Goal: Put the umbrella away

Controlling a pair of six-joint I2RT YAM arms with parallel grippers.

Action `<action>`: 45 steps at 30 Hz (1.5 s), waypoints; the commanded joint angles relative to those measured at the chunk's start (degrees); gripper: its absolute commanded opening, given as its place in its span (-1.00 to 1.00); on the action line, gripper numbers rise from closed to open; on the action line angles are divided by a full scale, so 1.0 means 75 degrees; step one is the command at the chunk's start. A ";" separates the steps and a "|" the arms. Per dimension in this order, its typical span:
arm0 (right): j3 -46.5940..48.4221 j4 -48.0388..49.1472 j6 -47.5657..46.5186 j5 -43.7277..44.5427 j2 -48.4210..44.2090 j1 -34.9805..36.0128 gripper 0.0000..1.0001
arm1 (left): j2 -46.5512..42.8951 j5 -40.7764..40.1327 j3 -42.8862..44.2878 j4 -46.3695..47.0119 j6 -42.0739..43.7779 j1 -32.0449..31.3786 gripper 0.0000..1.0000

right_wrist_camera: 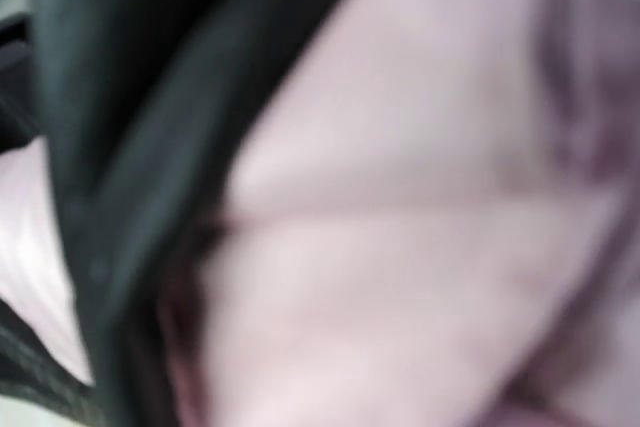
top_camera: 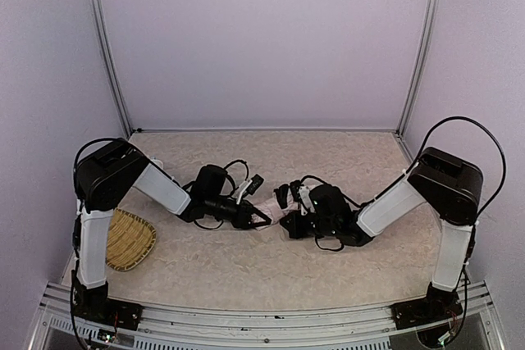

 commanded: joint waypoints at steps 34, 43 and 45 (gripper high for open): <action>-0.1065 -0.5576 -0.2099 0.1527 -0.8499 -0.1397 -0.58 | -0.2638 -0.5349 -0.0558 -0.3226 0.5536 -0.2776 -0.74; 0.0407 -0.7038 -0.3346 -0.1620 -0.6724 -0.1356 -0.37 | -0.2901 -0.6988 -0.1258 -0.2050 0.6846 -0.3256 0.98; 0.0639 -0.7241 -0.3558 -0.2168 -0.6223 -0.1127 -0.26 | -0.3409 -0.6858 -0.1621 -0.2132 0.6680 -0.3192 0.98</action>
